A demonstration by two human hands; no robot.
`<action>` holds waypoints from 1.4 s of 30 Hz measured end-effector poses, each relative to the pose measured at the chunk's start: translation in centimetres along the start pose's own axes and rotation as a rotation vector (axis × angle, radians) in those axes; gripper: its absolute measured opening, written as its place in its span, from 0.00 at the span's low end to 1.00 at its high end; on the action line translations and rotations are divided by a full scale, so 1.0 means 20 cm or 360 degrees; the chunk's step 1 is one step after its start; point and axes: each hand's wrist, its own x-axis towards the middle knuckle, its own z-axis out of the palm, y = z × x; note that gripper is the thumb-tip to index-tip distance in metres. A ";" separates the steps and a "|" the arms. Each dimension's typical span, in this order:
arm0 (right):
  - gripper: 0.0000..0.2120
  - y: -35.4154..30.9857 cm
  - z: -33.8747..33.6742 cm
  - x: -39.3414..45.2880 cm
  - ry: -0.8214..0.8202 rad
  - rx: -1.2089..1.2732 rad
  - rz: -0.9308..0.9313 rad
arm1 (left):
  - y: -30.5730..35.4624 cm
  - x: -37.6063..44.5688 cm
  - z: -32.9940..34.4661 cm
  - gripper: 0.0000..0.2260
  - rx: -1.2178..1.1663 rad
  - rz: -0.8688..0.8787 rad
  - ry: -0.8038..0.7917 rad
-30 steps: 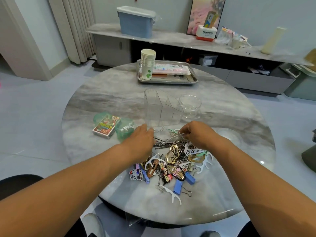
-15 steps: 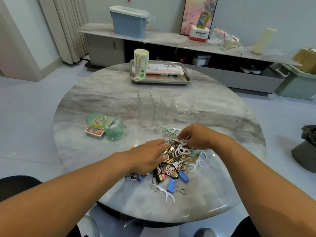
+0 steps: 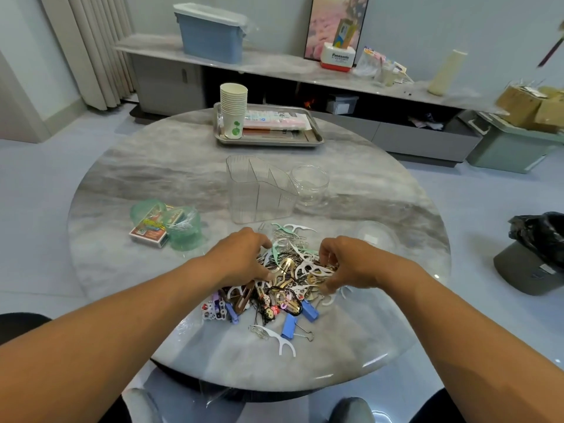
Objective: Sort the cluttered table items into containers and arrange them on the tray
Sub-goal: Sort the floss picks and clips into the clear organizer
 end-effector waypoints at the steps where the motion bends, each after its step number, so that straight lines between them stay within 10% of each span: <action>1: 0.22 -0.01 0.01 0.00 0.0052 -0.0007 -0.0022 | 0.00 0.01 0.00 0.31 -0.0024 -0.0003 -0.0011; 18: 0.09 0.06 -0.08 -0.05 0.0112 0.0159 0.0076 | 0.00 0.05 -0.04 0.01 -0.0176 -0.0093 0.0119; 33: 0.06 0.03 -0.10 -0.02 0.0054 0.1253 0.0086 | 0.09 0.05 -0.06 0.02 -0.1400 -0.0340 -0.0032; 42: 0.06 -0.13 -0.04 0.00 -0.0032 0.1699 0.0021 | 0.14 0.02 -0.03 0.08 -0.1501 -0.0198 -0.0168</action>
